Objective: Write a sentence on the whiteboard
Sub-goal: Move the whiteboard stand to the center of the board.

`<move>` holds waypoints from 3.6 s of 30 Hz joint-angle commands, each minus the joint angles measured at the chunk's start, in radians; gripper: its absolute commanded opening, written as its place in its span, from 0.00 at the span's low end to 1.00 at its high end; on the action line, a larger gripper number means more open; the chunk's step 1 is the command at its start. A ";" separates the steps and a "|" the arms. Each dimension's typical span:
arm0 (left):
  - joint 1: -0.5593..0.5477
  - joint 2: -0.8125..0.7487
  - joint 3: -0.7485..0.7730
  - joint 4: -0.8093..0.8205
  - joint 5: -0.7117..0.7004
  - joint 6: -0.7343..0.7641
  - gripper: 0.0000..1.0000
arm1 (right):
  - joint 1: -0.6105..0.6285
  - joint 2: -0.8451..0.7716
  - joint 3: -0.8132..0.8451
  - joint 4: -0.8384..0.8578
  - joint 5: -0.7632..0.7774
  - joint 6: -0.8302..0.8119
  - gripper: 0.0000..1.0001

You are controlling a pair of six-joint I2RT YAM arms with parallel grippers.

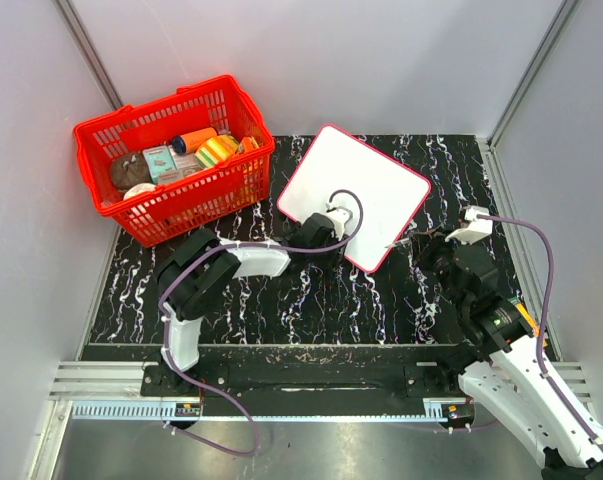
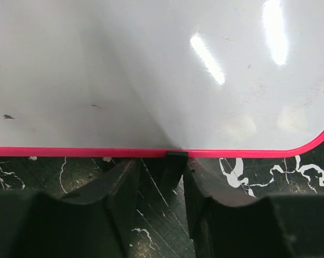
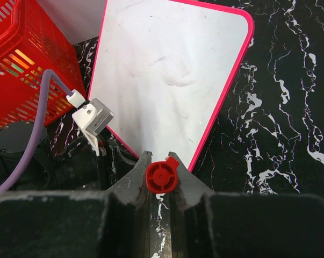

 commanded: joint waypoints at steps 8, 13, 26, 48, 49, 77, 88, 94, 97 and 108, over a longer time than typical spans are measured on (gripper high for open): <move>-0.068 0.020 0.015 -0.090 -0.030 -0.095 0.24 | 0.003 -0.014 0.030 0.012 0.016 -0.006 0.00; -0.123 0.049 0.052 -0.104 -0.028 -0.163 0.16 | 0.003 -0.031 0.027 0.007 0.023 -0.004 0.00; -0.258 0.071 0.131 -0.163 -0.090 -0.243 0.68 | 0.003 -0.111 0.024 -0.031 0.062 0.001 0.00; -0.054 -0.252 -0.184 -0.252 -0.260 -0.217 0.69 | 0.003 -0.108 0.016 -0.024 0.040 -0.001 0.00; -0.042 -0.239 -0.178 -0.249 -0.263 -0.211 0.69 | 0.003 -0.108 0.014 -0.022 0.043 -0.002 0.00; 0.007 -0.020 -0.043 -0.206 -0.236 -0.148 0.25 | 0.003 -0.090 -0.006 0.007 0.034 0.002 0.00; -0.098 -0.057 -0.106 -0.239 -0.248 -0.235 0.07 | 0.003 -0.096 -0.018 0.009 0.031 -0.004 0.00; -0.158 -0.053 -0.118 -0.272 -0.263 -0.290 0.00 | 0.003 -0.113 -0.027 -0.002 0.028 0.008 0.00; -0.187 -0.078 -0.144 -0.304 -0.295 -0.335 0.00 | 0.003 -0.126 -0.029 -0.013 0.023 0.017 0.00; -0.353 -0.107 -0.155 -0.464 -0.354 -0.602 0.03 | 0.003 -0.125 -0.042 -0.007 0.026 0.025 0.00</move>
